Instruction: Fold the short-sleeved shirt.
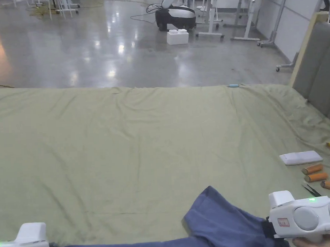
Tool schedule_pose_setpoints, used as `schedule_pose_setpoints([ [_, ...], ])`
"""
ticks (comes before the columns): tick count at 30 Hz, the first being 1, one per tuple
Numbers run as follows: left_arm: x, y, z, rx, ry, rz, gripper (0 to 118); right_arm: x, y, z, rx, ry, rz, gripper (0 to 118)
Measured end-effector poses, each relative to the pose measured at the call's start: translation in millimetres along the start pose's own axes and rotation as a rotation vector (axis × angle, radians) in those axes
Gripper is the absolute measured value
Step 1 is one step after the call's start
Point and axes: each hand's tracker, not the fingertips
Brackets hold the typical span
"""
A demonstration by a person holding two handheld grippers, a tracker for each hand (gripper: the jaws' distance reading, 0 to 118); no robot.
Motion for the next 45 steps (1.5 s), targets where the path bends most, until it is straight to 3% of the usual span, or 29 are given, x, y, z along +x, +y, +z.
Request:
schedule_pose_setpoints([
  [2,-2,2,34,0.107,-0.017,-0.006,0,-1,-2,31,0.074,0.057,0.002,0],
  [4,-4,7,92,0.251,-0.112,0.027,0,0,-3,80,0.198,0.035,-0.024,0],
  [7,-5,18,183,0.436,-0.174,0.015,0,2,-8,161,0.379,0.09,-0.066,0],
  [13,-11,49,335,0.737,-0.15,-0.035,0,11,7,312,0.749,0.057,-0.099,0],
  [21,-11,116,442,0.944,-0.042,-0.059,0,21,86,426,0.988,-0.001,-0.131,0],
  [29,-19,191,448,0.997,0.023,-0.04,0,23,173,441,1.038,-0.05,-0.152,0],
  [45,-27,323,365,0.948,0.103,-0.015,0,18,304,397,1.07,-0.157,-0.171,0],
])
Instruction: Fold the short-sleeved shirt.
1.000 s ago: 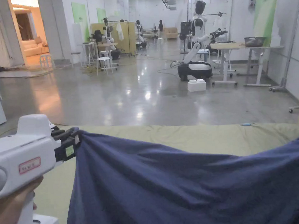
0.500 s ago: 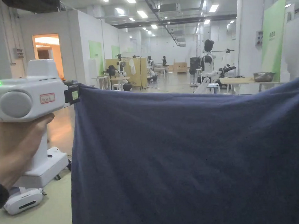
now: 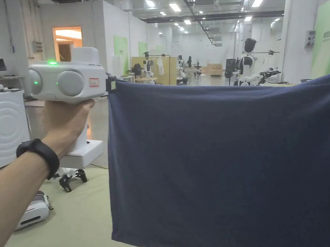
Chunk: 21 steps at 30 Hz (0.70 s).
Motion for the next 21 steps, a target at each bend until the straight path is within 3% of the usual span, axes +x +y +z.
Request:
schedule_pose_setpoints([
  [9,4,-40,-40,-0.037,0.008,0.004,0,-15,-30,-39,-0.045,0.004,0.039,0],
  [14,15,-138,-54,-0.199,-0.039,0.017,0,-18,-130,-54,-0.19,0.047,0.019,0],
  [21,15,-241,-20,-0.285,-0.09,0.049,0,-9,-237,5,-0.305,0.1,0.002,0],
])
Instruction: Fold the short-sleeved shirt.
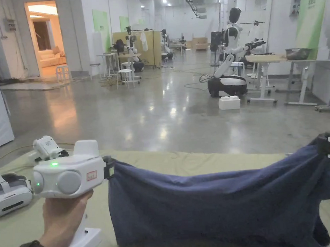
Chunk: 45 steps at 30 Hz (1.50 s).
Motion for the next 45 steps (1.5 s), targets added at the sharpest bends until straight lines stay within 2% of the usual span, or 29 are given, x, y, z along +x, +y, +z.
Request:
schedule_pose_setpoints([
  [4,-8,-55,60,-0.005,-0.036,0.037,0,20,-67,64,-0.003,0.047,-0.057,0],
  [6,-13,-99,94,-0.021,-0.066,0.074,0,25,-111,103,-0.037,0.07,-0.068,0],
  [8,-12,-148,128,-0.07,-0.035,0.083,0,29,-155,140,-0.122,0.108,-0.072,0],
  [9,-14,-170,143,-0.125,-0.059,0.087,0,31,-179,162,-0.1,0.089,-0.091,0],
  [11,-16,-211,181,-0.125,-0.05,0.127,0,34,-218,197,-0.185,0.098,-0.123,0],
  [12,-17,-229,197,-0.16,-0.061,0.14,0,35,-238,217,-0.186,0.068,-0.148,0],
  [14,-19,-259,225,-0.18,-0.02,0.135,0,44,-271,243,-0.254,0.073,-0.138,0],
  [15,-22,-271,235,-0.222,-0.029,0.131,0,44,-284,258,-0.255,0.046,-0.151,0],
  [19,-23,-302,263,-0.282,-0.006,0.072,0,43,-316,288,-0.386,0.063,-0.14,0],
  [21,-24,-313,264,-0.318,-0.022,0.101,0,37,-328,290,-0.403,0.04,-0.093,0],
  [22,-24,-316,261,-0.366,-0.021,0.094,7,33,-332,287,-0.431,0.054,-0.064,1],
  [23,-25,-317,255,-0.405,-0.039,0.105,21,31,-335,282,-0.472,0.072,-0.046,3],
  [24,-26,-317,254,-0.434,-0.03,0.1,28,28,-339,277,-0.511,0.073,-0.051,5],
  [25,-27,-317,252,-0.422,-0.017,0.099,28,26,-342,275,-0.51,0.059,-0.053,5],
  [26,-30,-315,251,-0.421,-0.002,0.103,68,27,-343,275,-0.511,0.062,-0.065,31],
  [27,-31,-312,255,-0.413,0.027,0.102,90,28,-344,272,-0.55,0.053,-0.07,63],
  [28,-33,-306,260,-0.365,0.065,0.101,99,28,-343,275,-0.531,0.04,-0.095,82],
  [29,-33,-296,268,-0.317,0.087,0.093,98,29,-338,281,-0.492,0.013,-0.131,83],
  [32,-17,-250,304,-0.114,0.128,0.009,98,24,-307,306,-0.332,-0.018,-0.159,83],
  [37,40,-175,361,0.187,0.111,-0.036,98,-12,-232,348,0.003,0.042,-0.183,83],
  [40,71,-153,388,0.339,0.13,-0.079,96,-30,-205,370,0.141,0.074,-0.137,81],
  [41,82,-150,395,0.377,0.136,-0.106,92,-35,-197,376,0.171,0.088,-0.115,76],
  [42,90,-148,401,0.394,0.126,-0.129,84,-42,-191,380,0.188,0.096,-0.098,72],
  [43,97,-145,405,0.397,0.129,-0.137,71,-46,-186,385,0.197,0.101,-0.074,66],
  [44,101,-143,407,0.391,0.122,-0.133,42,-50,-183,389,0.208,0.114,-0.061,50],
  [45,104,-142,410,0.39,0.104,-0.132,24,-53,-181,392,0.21,0.133,-0.047,33],
])
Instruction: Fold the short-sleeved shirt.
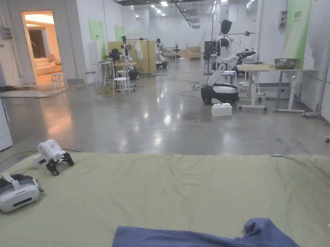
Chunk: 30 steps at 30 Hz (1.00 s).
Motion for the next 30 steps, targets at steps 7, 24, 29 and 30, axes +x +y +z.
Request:
schedule_pose_setpoints([
  [7,0,3,0,0.0,-0.057,0.036,0,-11,-3,-8,-0.007,0.021,0.029,0],
  [24,-103,-233,-113,-0.85,-0.224,0.17,72,14,-60,-28,-0.259,-0.004,-0.089,0],
  [29,-99,-260,-127,-0.975,-0.249,0.177,51,34,-81,-24,-0.303,-0.034,-0.107,0],
  [30,-97,-262,-130,-0.993,-0.246,0.181,35,39,-85,-23,-0.313,-0.044,-0.112,0],
])
